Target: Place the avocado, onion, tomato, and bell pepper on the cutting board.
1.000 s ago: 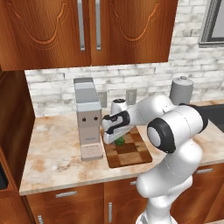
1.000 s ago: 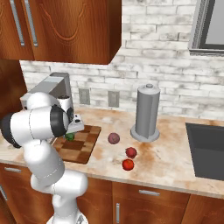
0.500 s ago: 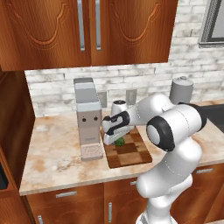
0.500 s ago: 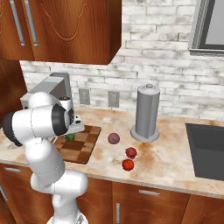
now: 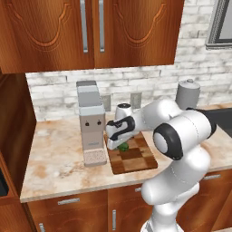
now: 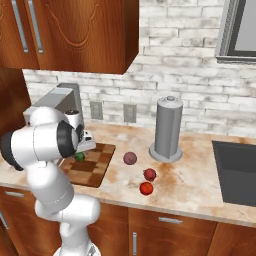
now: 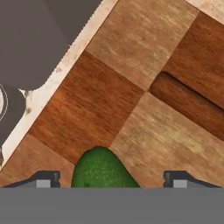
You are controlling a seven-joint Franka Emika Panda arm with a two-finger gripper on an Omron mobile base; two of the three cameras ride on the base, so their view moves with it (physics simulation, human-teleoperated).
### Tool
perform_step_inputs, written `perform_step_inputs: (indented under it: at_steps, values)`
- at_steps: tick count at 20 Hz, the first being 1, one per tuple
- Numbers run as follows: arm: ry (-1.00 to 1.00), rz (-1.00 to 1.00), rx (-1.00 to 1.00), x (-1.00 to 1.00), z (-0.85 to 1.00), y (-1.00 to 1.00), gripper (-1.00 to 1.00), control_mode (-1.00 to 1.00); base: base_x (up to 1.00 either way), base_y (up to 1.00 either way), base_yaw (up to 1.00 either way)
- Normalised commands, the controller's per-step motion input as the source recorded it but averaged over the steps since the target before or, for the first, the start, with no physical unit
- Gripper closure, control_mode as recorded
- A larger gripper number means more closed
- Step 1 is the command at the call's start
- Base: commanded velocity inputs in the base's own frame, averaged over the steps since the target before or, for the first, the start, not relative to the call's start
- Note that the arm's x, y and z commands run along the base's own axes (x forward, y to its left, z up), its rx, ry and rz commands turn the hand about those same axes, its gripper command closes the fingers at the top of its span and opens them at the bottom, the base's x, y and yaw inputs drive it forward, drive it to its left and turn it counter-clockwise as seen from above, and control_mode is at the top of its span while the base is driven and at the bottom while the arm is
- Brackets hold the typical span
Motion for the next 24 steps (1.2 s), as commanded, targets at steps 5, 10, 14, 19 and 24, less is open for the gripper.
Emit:
perform_step_inputs:
  at_steps: [5,10,14,19,24]
  values:
    - [-0.08,0.00,0.00,-0.10,0.18,0.00,-1.00,-1.00,0.00,0.00,0.00]
    - [-0.09,0.00,0.00,-0.07,0.42,0.00,-1.00,-1.00,0.00,0.00,0.00]
    - [-0.07,-0.01,0.00,-0.15,0.46,-0.06,-1.00,-1.00,0.00,0.00,0.00]
    - [-0.05,-0.07,0.00,-0.45,0.39,-0.33,-1.00,-1.00,0.00,0.00,0.00]
    - [-0.02,-0.25,0.01,-0.65,0.24,-0.87,-1.00,-1.00,0.00,0.00,0.00]
